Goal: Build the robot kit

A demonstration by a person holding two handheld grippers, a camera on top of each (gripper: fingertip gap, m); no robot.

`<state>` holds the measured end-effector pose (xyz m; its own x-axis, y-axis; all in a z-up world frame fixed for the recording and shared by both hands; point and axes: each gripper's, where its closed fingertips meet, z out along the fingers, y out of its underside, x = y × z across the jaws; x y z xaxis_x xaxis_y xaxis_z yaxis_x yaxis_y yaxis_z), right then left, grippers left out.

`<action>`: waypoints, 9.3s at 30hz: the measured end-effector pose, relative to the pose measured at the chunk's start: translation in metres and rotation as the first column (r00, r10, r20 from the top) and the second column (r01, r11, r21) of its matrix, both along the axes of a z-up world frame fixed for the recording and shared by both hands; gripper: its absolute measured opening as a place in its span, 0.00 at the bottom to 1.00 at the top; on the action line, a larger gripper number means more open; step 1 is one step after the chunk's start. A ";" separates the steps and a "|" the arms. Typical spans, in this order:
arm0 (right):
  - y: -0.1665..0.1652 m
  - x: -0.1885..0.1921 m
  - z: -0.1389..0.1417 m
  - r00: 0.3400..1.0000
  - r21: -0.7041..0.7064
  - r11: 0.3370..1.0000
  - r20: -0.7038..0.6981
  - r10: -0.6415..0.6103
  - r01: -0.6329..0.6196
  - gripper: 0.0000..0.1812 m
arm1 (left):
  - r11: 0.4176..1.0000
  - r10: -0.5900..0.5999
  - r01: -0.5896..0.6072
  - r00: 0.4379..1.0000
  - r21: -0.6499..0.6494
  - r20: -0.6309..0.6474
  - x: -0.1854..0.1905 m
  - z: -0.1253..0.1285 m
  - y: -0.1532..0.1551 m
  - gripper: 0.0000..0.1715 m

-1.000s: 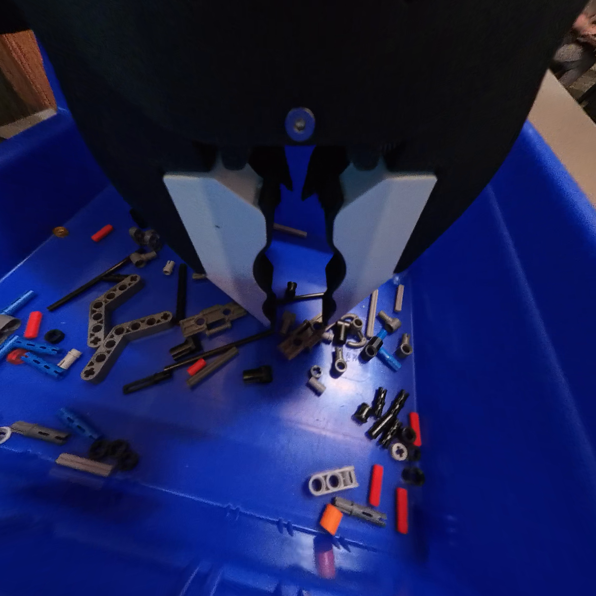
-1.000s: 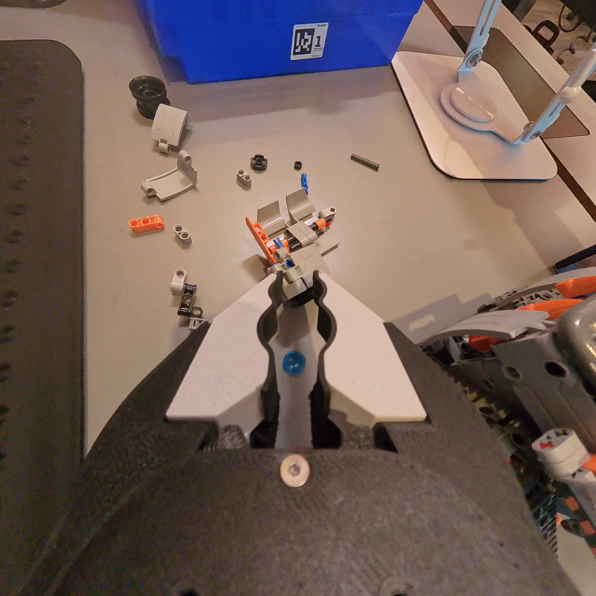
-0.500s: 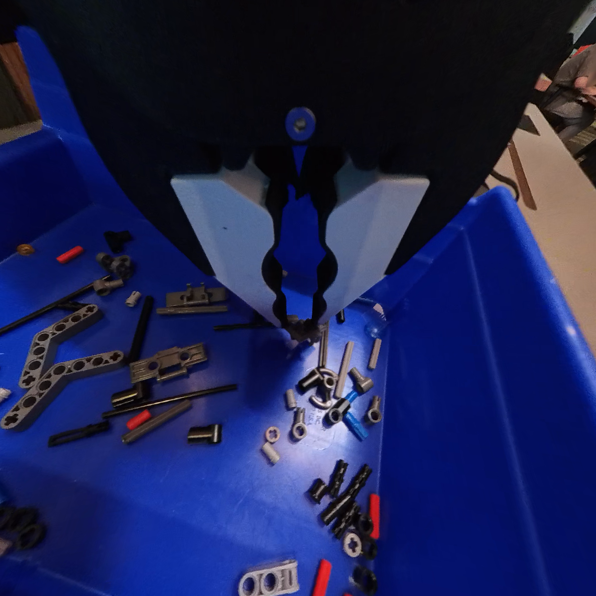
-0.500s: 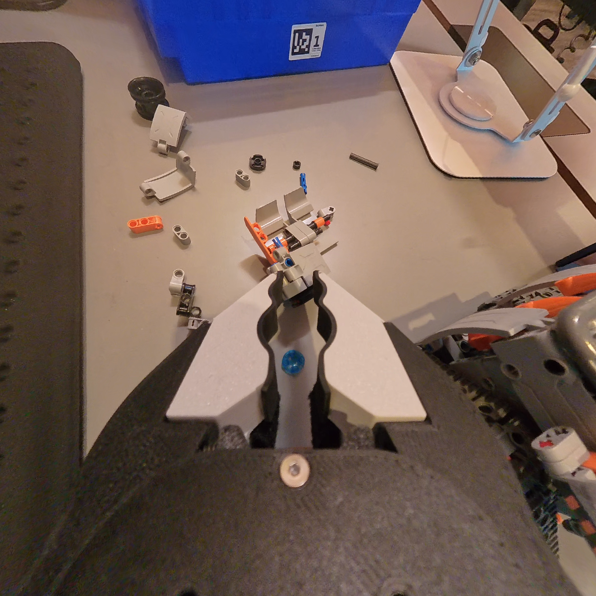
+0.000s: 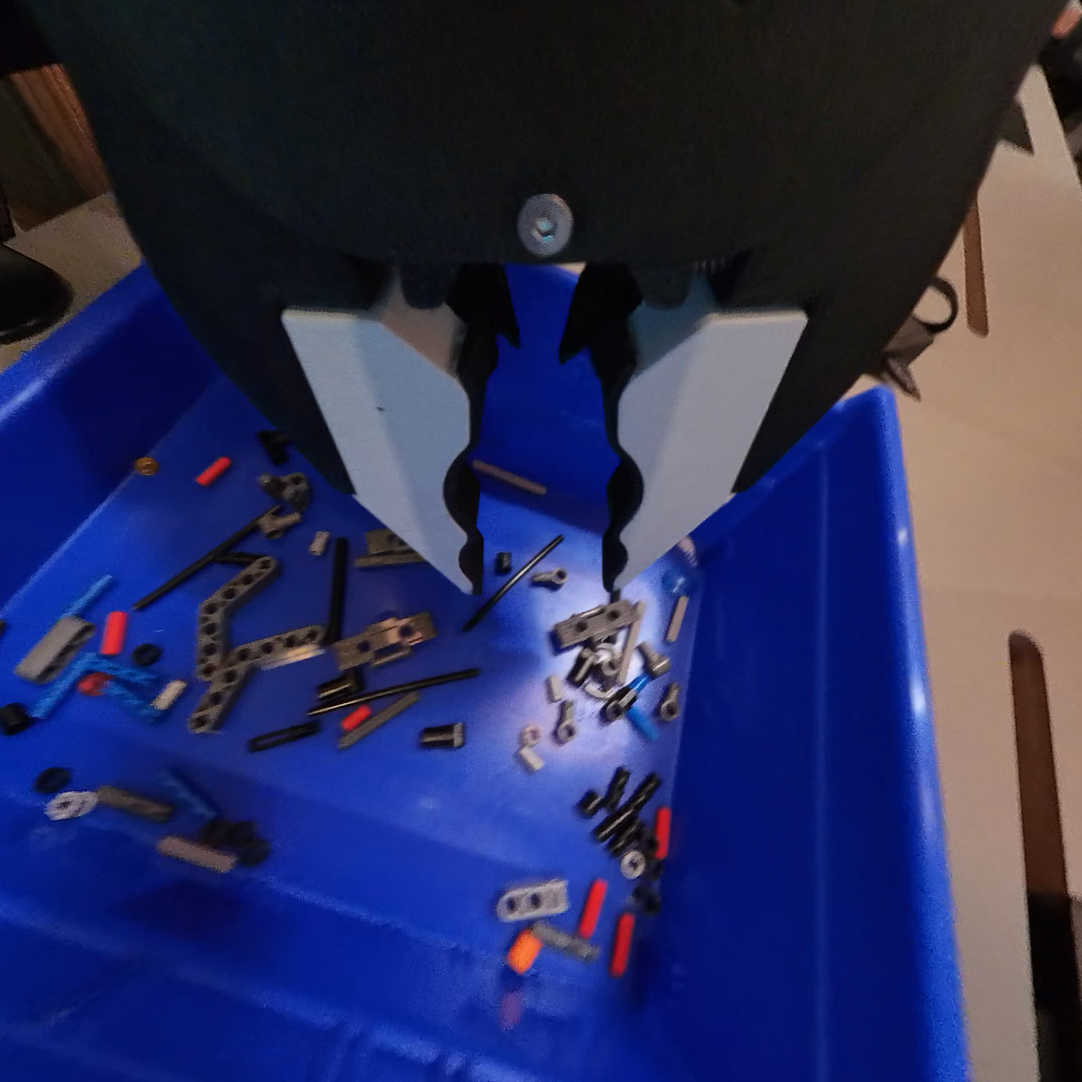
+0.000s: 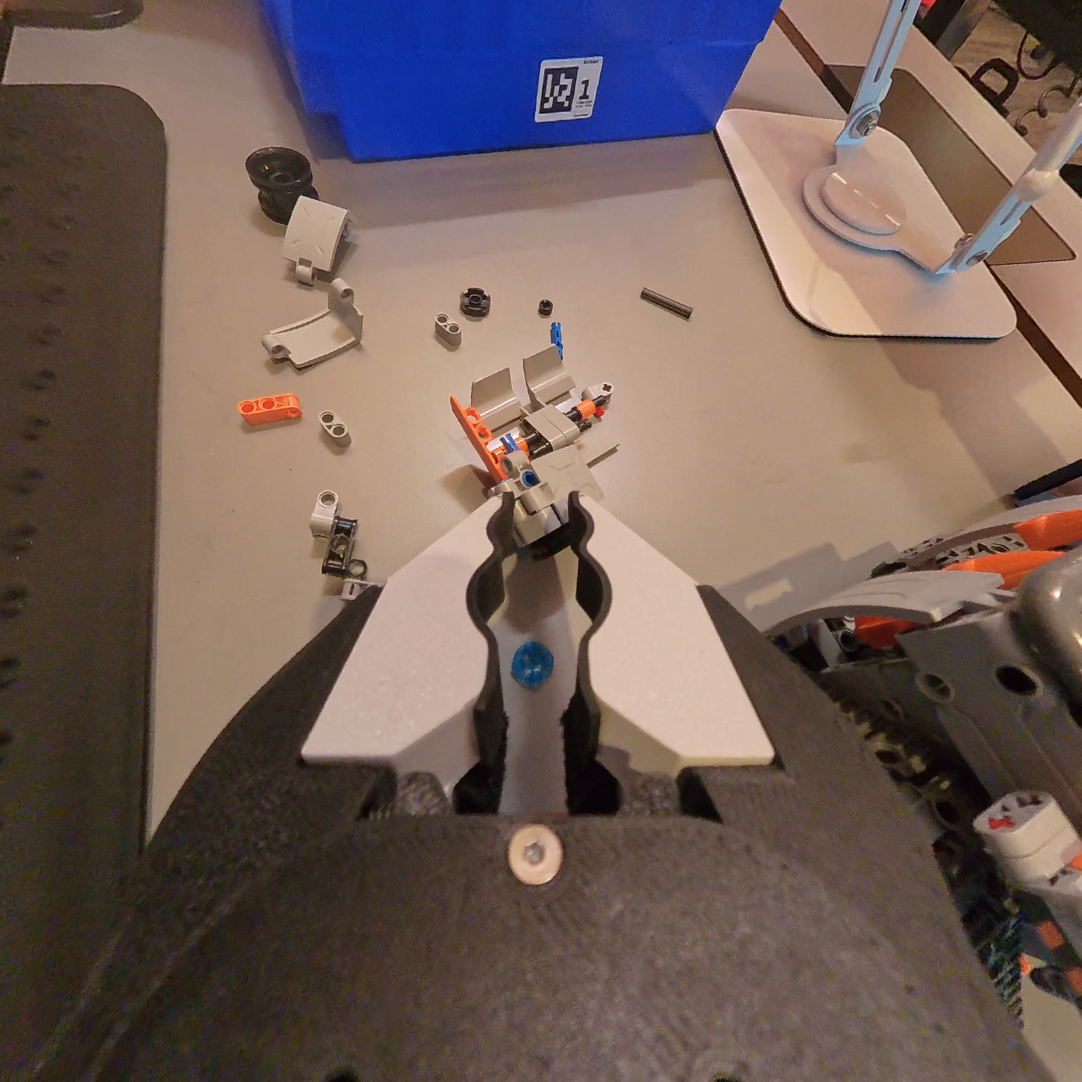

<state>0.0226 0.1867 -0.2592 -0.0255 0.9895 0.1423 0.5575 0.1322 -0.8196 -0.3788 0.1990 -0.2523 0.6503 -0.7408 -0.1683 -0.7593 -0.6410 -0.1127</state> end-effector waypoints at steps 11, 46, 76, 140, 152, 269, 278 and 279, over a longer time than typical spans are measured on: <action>0.002 -0.002 0.002 0.999 -0.017 1.000 -0.033 0.003 -0.004 0.09 | 0.958 -0.197 0.216 0.974 -0.190 0.111 0.059 -0.032 -0.045 0.35; 0.006 -0.001 0.003 0.999 -0.021 1.000 -0.050 -0.008 0.007 0.09 | 0.958 -0.237 0.260 0.955 -0.122 0.177 0.110 -0.045 -0.066 0.69; 0.009 0.000 0.006 0.998 -0.018 1.000 -0.064 -0.019 0.018 0.09 | 0.982 -0.001 0.000 1.000 0.191 0.005 0.031 0.020 -0.014 0.55; -0.016 0.001 0.059 0.981 0.151 0.988 -0.188 0.043 -0.014 0.07 | 0.972 0.109 -0.099 0.993 0.212 -0.036 -0.001 0.037 -0.006 0.21; -0.016 0.003 0.056 0.983 0.131 0.991 -0.177 0.045 -0.022 0.08 | 0.964 0.094 -0.105 0.994 -0.244 -0.055 0.008 -0.038 -0.004 0.50; 0.001 0.060 0.086 0.972 0.194 0.975 -0.224 -0.066 0.111 0.13 | 0.767 0.137 -0.434 0.830 0.472 0.541 0.185 0.028 -0.088 0.16; 0.001 0.061 0.086 0.972 0.196 0.974 -0.223 -0.069 0.114 0.13 | 0.755 0.185 -0.460 0.833 0.468 0.522 0.156 0.028 -0.083 0.15; 0.001 0.061 0.087 0.972 0.196 0.974 -0.225 -0.069 0.114 0.13 | 0.739 0.169 -0.458 0.836 0.494 0.522 0.157 0.037 -0.081 0.16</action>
<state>0.0839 0.1880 -0.1725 0.1174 0.9348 0.3351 0.3884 0.2674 -0.8818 -0.2221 0.1180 -0.2158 0.9340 -0.3272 -0.1434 -0.3067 -0.5284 -0.7916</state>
